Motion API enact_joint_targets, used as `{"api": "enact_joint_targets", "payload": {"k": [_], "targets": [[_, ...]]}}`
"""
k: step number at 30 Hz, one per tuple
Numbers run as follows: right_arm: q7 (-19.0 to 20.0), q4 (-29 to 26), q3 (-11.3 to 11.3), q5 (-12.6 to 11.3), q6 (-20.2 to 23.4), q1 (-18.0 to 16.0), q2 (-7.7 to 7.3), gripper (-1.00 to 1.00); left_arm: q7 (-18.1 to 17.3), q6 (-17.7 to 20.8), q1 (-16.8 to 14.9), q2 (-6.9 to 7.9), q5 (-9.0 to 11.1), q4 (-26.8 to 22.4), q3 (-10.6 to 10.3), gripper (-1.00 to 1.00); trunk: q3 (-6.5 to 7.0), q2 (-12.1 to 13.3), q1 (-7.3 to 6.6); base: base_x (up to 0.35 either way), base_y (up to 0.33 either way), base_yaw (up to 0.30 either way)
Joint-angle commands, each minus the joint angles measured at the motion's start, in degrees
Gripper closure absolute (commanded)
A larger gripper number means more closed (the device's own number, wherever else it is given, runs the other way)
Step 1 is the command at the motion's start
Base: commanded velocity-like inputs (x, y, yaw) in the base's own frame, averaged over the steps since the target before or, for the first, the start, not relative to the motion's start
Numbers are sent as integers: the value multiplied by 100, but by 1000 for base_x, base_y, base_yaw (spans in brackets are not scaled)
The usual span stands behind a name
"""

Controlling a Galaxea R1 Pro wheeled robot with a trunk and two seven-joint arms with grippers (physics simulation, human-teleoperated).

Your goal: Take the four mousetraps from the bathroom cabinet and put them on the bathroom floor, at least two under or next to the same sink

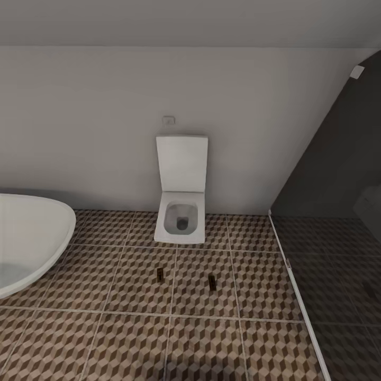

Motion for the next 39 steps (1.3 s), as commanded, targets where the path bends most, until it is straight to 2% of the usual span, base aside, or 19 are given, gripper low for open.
{"api": "enact_joint_targets", "payload": {"k": [1, 39], "targets": [[22, 5, 17, -22, -19, -3, -2, -100, 25, -25, -7, -3, 15, 18, -49, -100, -8, -9, 3, 0, 0, 0], [22, 5, 17, -22, -19, -3, -2, -100, 25, -25, -7, -3, 15, 18, -49, -100, -8, -9, 3, 0, 0, 0]]}}
